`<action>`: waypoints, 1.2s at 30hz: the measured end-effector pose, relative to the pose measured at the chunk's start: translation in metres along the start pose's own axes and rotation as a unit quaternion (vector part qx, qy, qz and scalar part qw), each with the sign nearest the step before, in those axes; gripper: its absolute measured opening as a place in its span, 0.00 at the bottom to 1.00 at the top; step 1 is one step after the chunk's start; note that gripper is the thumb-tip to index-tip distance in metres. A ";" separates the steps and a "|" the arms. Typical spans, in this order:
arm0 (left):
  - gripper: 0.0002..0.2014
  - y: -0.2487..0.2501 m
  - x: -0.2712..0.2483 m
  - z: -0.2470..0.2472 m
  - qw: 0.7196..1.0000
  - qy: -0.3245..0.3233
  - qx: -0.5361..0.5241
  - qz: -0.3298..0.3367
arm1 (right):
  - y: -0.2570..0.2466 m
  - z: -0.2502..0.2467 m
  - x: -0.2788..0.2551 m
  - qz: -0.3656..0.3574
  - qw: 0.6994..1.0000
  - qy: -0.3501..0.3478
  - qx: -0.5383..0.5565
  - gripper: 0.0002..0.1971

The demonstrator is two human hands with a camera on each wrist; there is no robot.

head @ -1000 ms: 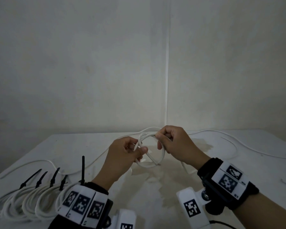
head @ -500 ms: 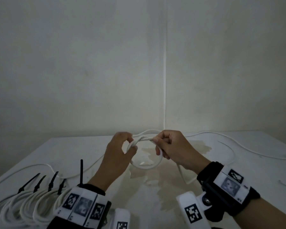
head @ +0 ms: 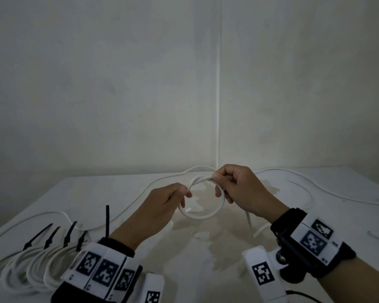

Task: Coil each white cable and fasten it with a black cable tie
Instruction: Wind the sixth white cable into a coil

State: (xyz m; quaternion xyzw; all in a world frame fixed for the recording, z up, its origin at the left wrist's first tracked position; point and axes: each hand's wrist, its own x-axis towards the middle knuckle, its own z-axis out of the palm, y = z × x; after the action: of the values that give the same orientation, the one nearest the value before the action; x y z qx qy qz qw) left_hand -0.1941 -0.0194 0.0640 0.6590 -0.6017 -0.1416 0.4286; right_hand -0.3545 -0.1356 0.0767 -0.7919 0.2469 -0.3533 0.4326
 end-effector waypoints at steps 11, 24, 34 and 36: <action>0.20 0.022 -0.003 0.014 0.889 -0.008 -0.442 -0.123 | 0.007 0.001 -0.003 -0.052 0.997 0.052 -0.002 0.09; 0.19 0.029 0.006 0.017 0.853 0.068 -0.497 -0.145 | 0.014 -0.002 -0.002 -0.019 1.000 0.008 0.019 0.08; 0.18 -0.001 0.007 -0.007 0.817 0.161 -0.531 -0.155 | 0.050 -0.021 -0.004 -0.062 0.985 0.032 -0.160 0.04; 0.18 -0.007 0.006 -0.021 0.805 0.189 -0.543 -0.149 | 0.057 -0.030 -0.001 -0.060 0.980 0.043 -0.182 0.03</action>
State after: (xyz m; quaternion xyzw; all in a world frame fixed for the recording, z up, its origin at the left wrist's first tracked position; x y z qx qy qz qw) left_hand -0.1733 -0.0172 0.0735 0.4141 -0.2280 -0.3794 0.7954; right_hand -0.3834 -0.1791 0.0391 -0.8548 0.2776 -0.3618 0.2477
